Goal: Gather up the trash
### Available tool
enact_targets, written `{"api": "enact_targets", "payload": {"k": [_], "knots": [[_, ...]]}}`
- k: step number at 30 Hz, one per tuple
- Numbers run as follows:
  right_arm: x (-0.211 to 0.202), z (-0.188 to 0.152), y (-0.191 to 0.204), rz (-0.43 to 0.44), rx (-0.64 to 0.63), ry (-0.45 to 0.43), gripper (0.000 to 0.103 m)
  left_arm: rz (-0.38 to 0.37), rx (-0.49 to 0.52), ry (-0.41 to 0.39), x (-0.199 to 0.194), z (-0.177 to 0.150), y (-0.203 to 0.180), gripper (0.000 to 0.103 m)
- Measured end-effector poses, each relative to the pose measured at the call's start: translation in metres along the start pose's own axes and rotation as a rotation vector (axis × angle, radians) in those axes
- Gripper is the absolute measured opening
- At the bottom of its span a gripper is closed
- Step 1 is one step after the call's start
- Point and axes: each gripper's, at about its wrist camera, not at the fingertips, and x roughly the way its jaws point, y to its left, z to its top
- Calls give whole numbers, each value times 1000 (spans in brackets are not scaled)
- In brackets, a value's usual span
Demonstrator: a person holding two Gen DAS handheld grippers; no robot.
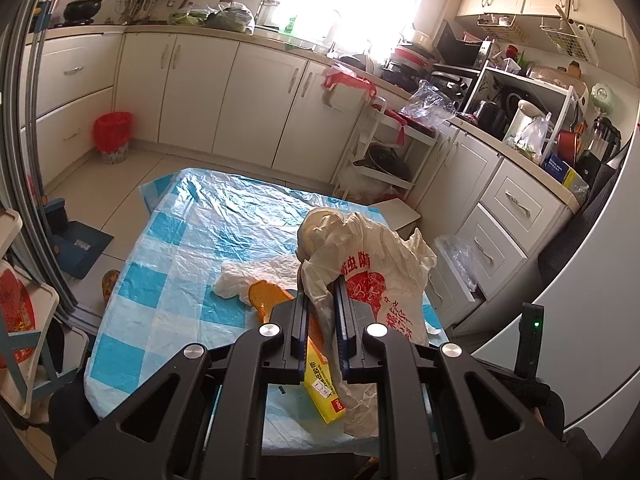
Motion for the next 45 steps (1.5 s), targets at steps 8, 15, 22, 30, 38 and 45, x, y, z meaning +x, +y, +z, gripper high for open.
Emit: {"api": "enact_targets", "payload": {"k": [8, 15, 22, 30, 38, 45], "knots": [[20, -2, 19, -104, -166, 14, 9, 2, 5, -7, -2, 1, -1, 11], [19, -2, 21, -113, -172, 6, 8, 0, 9, -2, -2, 1, -3, 11], [28, -6, 22, -100, -173, 31, 8, 0, 9, 0, -2, 1, -4, 11], [-24, -5, 37, -95, -231, -145, 6, -11, 23, -4, -2, 2, -10, 11], [-84, 7, 9, -153, -175, -309, 6, -47, 75, 21, 7, 0, -41, 11], [-116, 18, -43, -281, -101, -353, 6, -122, 163, 73, 35, -10, -100, 11]]}}
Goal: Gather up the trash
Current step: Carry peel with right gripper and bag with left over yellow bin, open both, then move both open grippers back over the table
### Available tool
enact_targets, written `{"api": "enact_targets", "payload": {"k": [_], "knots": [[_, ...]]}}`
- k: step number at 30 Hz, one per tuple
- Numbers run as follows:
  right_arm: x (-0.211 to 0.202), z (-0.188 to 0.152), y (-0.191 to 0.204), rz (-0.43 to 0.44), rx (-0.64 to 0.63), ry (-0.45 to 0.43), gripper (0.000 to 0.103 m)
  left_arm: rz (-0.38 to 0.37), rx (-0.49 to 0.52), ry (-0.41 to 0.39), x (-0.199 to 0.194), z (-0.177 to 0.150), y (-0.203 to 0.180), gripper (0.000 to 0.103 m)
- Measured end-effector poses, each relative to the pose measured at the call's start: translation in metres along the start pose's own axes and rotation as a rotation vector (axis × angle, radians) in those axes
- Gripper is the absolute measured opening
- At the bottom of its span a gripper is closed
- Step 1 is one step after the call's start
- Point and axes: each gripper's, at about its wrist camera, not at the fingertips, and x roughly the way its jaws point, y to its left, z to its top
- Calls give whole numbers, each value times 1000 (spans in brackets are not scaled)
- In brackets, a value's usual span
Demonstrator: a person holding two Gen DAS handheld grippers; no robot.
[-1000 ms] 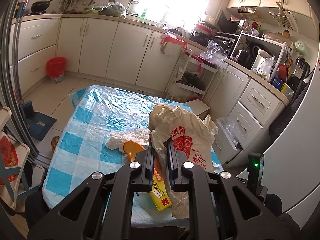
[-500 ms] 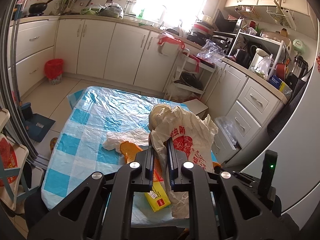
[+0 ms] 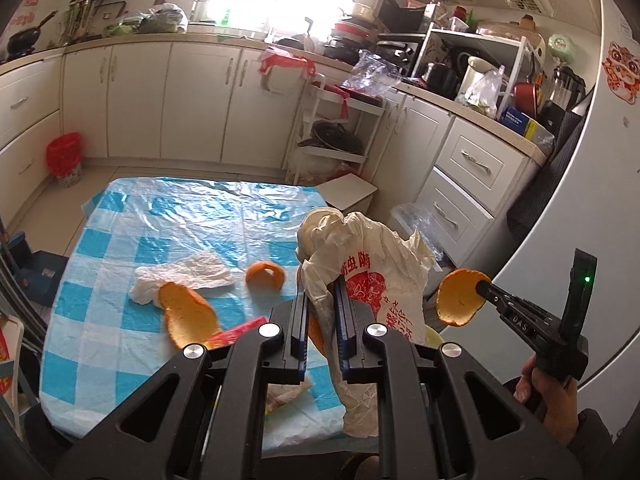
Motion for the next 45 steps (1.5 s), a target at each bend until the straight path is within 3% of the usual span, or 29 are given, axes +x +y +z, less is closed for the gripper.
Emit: {"api": "enact_targets", "payload": {"k": [8, 14, 19, 20, 22, 25, 26, 28, 33, 39, 45], "knots": [[10, 1, -59, -195, 28, 65, 6, -129, 111, 90, 68, -7, -92, 11], [22, -3, -84, -252, 92, 111, 6, -179, 149, 190, 133, -29, -146, 11], [46, -5, -106, -265, 157, 210, 9, -163, 150, 282, 194, -48, -175, 11], [50, -6, -112, -256, 184, 228, 11, -162, 146, 307, 205, -52, -179, 11], [52, -8, -123, -231, 247, 238, 33, -160, 136, 358, 227, -60, -185, 11], [46, -8, -130, -217, 297, 207, 38, -166, 144, 410, 250, -68, -194, 13], [44, -8, -130, -215, 301, 198, 40, -160, 147, 413, 253, -70, -194, 15], [41, -7, -130, -203, 305, 177, 44, -159, 146, 414, 255, -71, -195, 30], [35, 1, -132, -179, 314, 107, 54, -151, 149, 394, 244, -67, -191, 39], [26, 9, -126, -177, 306, 31, 68, -116, 179, 317, 198, -54, -174, 58], [23, 14, -115, -152, 298, -7, 70, -53, 146, 241, 142, -39, -134, 71]]}}
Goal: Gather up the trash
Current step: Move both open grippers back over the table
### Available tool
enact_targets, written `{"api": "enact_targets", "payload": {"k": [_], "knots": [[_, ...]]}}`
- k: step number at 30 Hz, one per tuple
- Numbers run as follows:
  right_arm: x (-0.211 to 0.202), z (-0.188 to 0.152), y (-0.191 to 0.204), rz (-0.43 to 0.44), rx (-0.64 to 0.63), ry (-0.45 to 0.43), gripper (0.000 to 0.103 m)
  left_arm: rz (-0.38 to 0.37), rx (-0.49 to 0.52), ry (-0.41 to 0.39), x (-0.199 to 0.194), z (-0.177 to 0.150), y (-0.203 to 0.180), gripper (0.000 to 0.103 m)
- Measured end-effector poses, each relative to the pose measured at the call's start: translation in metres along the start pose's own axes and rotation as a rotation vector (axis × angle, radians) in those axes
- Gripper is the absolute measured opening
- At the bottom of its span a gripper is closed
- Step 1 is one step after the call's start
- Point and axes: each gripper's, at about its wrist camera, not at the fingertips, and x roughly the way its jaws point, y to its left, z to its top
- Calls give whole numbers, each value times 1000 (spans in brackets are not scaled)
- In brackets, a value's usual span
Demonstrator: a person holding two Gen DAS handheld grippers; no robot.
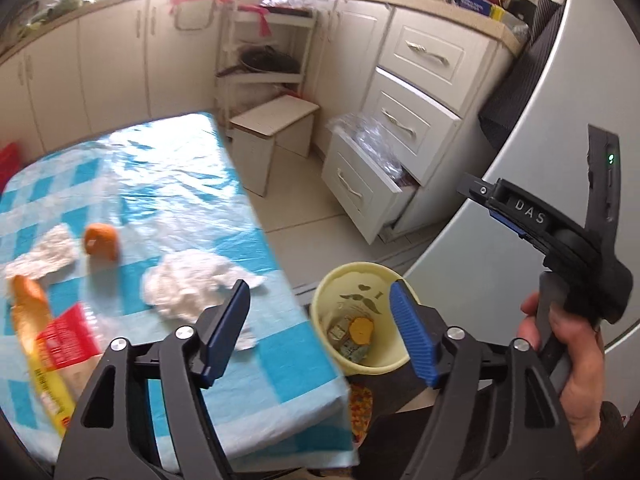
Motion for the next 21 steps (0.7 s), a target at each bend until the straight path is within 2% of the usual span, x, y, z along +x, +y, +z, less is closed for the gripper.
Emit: {"api": "enact_targets", "payload": {"k": [6, 8, 13, 16, 21], "knots": [[-16, -5, 32, 44, -84, -91, 77, 108, -35, -86, -57, -4, 36, 82], [-25, -9, 44, 65, -120, -126, 79, 136, -49, -110, -75, -8, 48, 83], [-53, -22, 74, 98, -216, -231, 90, 177, -91, -144, -109, -18, 75, 86], [-62, -30, 86, 124, -249, -250, 90, 196, -107, -153, -119, -24, 84, 86], [-64, -41, 99, 119, -300, -255, 91, 202, -134, -151, -126, -34, 96, 86]]}}
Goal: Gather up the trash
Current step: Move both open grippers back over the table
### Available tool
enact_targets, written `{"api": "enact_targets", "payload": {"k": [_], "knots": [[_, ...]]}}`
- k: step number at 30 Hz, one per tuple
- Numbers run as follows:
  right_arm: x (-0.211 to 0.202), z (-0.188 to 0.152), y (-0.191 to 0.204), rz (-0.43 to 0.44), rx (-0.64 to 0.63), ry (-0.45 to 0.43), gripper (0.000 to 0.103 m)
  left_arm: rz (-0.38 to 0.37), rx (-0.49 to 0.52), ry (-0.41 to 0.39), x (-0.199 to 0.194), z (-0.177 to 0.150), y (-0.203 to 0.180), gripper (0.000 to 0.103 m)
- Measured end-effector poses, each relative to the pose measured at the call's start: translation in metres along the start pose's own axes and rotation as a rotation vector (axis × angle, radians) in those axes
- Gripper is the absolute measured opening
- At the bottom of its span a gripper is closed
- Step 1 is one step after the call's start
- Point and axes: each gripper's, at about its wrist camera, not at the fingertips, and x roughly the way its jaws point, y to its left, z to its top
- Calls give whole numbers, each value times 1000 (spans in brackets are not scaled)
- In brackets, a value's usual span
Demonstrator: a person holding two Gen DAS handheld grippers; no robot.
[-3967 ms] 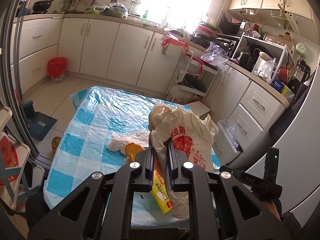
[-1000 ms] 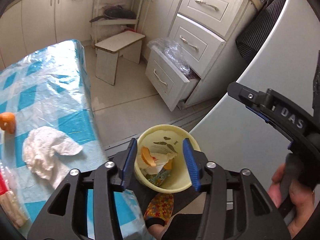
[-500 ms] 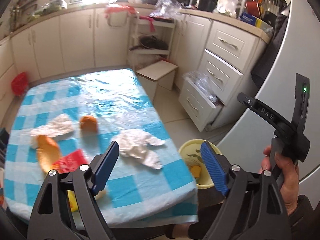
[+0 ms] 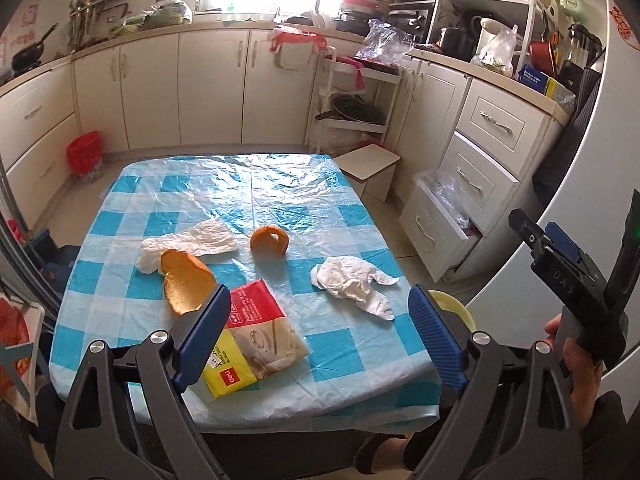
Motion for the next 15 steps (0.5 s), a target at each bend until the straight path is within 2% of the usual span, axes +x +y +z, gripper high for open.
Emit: {"api": "enact_targets", "payload": {"k": [15], "knots": [[7, -8, 8, 6, 6, 22, 91, 24, -41, -9, -4, -2, 15, 86]]}}
